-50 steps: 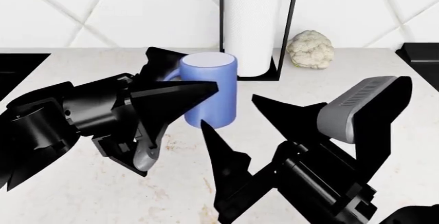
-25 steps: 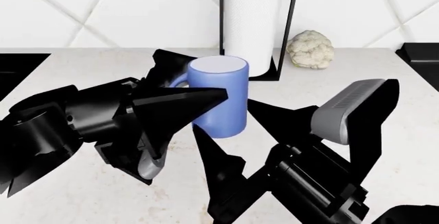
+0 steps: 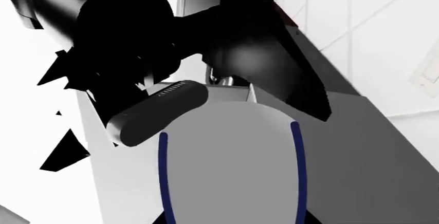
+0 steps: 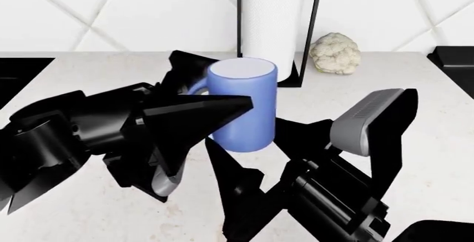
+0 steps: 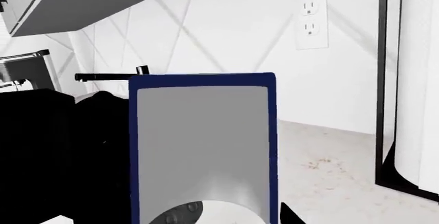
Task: A wet mug is on the counter and needs to be dried. Pick it up and place it upside down in the open cabinet.
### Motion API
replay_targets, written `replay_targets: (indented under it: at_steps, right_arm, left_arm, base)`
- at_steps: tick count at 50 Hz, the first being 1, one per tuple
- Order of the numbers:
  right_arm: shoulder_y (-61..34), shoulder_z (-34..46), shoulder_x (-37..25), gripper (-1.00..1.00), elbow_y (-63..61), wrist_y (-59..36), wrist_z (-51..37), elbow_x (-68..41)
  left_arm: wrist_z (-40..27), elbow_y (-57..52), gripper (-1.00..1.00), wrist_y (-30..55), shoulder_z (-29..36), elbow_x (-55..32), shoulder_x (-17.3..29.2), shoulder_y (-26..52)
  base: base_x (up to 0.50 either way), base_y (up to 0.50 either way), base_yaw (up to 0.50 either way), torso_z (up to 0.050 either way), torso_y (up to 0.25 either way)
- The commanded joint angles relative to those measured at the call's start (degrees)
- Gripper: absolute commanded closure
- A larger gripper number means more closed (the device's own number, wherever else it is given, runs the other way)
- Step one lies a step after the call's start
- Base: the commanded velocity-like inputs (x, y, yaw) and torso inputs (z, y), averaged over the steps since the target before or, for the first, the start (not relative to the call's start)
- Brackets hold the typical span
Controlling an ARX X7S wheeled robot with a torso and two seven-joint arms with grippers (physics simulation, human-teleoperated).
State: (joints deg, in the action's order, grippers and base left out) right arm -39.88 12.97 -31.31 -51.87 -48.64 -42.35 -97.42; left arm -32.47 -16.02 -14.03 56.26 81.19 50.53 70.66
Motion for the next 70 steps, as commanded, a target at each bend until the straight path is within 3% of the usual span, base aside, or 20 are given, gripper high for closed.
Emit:
replay_targets:
  at_steps: [1, 25, 26, 70]
  right_arm:
    - [0.7, 0.3, -0.2, 1.00, 0.8, -0.7, -0.9, 2.0]
    - [-0.6, 0.6, -0.8, 1.00, 0.4, -0.3, -1.8, 1.5]
    - [-0.5, 0.6, -0.8, 1.00, 0.4, -0.3, -1.7, 1.7]
    - [-0.4, -0.2, -2.3, 1.00, 0.0, 0.9, -1.9, 2.6]
  left_arm:
    - [-0.5, -0.4, 1.00, -0.3, -1.6, -2.5, -0.1, 0.6]
    - [-0.2, -1.1, 1.00, 0.3, -2.1, -4.1, -0.1, 0.3]
    - [-0.2, -1.2, -1.00, 0.4, -2.2, -4.1, -0.1, 0.2]
    - [2.9, 0.6, -1.00, 3.4, -4.2, -5.4, 0.8, -0.3]
  base:
    - [0.00, 0.00, 0.00, 0.000, 0.000]
    - [0.00, 0.00, 0.00, 0.000, 0.000]
    - [0.00, 0.00, 0.00, 0.000, 0.000]
    - [0.00, 0.00, 0.00, 0.000, 0.000]
